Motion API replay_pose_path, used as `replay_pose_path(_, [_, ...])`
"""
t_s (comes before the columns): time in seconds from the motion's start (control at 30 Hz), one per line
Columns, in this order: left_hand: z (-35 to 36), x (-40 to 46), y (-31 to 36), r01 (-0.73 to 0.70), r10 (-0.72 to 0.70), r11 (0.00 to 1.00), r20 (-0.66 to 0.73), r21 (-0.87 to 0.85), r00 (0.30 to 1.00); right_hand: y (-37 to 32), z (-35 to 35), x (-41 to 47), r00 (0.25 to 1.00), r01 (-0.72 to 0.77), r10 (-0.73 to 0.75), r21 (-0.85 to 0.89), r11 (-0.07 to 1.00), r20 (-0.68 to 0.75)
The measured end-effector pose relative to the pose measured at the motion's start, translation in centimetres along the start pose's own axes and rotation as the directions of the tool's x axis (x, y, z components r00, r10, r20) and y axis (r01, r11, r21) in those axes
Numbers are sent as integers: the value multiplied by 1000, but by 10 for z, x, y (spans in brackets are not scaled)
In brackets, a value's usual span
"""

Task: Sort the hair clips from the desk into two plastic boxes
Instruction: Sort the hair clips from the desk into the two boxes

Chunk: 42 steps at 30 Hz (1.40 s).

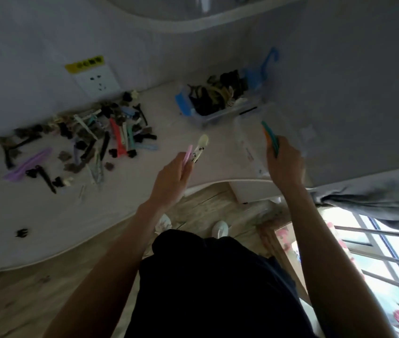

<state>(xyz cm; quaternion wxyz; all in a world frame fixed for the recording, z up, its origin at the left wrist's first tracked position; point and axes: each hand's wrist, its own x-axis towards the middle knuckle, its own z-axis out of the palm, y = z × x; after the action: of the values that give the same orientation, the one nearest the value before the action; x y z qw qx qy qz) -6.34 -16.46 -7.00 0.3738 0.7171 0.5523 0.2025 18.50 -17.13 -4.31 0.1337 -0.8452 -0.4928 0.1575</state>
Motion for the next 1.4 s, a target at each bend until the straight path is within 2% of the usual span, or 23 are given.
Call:
replay_pose_path(0.07, [12, 9, 10, -110, 111, 989, -4, 100, 994, 6, 7, 18, 994, 64, -55, -104, 993, 92])
replay_pose_path(0.13, [22, 20, 21, -202, 204, 965, 6, 167, 979, 10, 15, 36, 978, 116, -89, -137, 984, 187])
replay_pose_path(0.23, [30, 40, 35, -282, 279, 924, 47, 259, 959, 8, 24, 50, 933, 81, -62, -40, 996, 353])
replay_pose_path(0.3, [33, 53, 47, -316, 309, 901, 72, 296, 948, 7, 22, 50, 915, 29, -55, 70, 997, 401])
replay_pose_path(0.37, [36, 67, 61, -358, 341, 875, 111, 325, 933, 15, 12, 43, 930, 90, -119, 100, 991, 348])
replay_pose_path(0.43, [42, 87, 71, -424, 376, 817, 196, 392, 906, 32, -1, 30, 967, 168, -177, 68, 983, 181])
replay_pose_path(0.5, [50, 108, 81, -516, 416, 730, 307, 448, 856, 53, -10, 15, 983, 181, -181, 11, 983, 15])
replay_pose_path(0.53, [55, 118, 88, -553, 425, 700, 358, 451, 831, 64, -11, 10, 985, 172, -172, -6, 985, -25])
replay_pose_path(0.7, [85, 156, 115, -681, 361, 610, 623, 406, 694, 91, -4, 2, 981, 157, -165, 83, 984, 97])
replay_pose_path(0.77, [93, 161, 117, -666, 305, 638, 668, 387, 679, 91, -5, 3, 983, 152, -160, 94, 984, 91])
replay_pose_path(0.87, [94, 158, 115, -461, 195, 858, 686, 227, 701, 89, -5, 4, 984, 160, -164, 58, 985, 68])
replay_pose_path(0.9, [91, 155, 115, -402, 194, 900, 672, 168, 714, 87, -5, 3, 984, 175, -176, 25, 984, 41])
replay_pose_path(0.97, [82, 149, 116, -406, 260, 901, 562, 152, 786, 81, -6, 2, 974, 216, -216, -14, 976, -61])
replay_pose_path(1.03, [66, 134, 110, -412, 343, 897, 337, 159, 877, 66, -6, -2, 948, 287, -280, 25, 957, -151])
replay_pose_path(1.1, [47, 108, 94, -368, 360, 924, 84, 104, 929, 45, -4, -6, 917, 377, -358, 89, 922, -178])
replay_pose_path(1.17, [26, 74, 64, -252, 256, 966, -107, 54, 961, 17, 6, -11, 894, 447, -435, 172, 878, -105])
replay_pose_path(1.23, [7, 44, 28, -88, 94, 996, -227, 34, 969, -10, 22, -14, 848, 508, -529, 226, 831, 38])
replay_pose_path(1.33, [-20, 10, -31, 168, -114, 976, -336, 136, 935, -50, 56, -16, 743, 568, -615, 235, 788, 266])
replay_pose_path(1.4, [-42, -8, -68, 341, -252, 925, -405, 166, 879, -83, 79, -18, 661, 605, -641, 228, 763, 390])
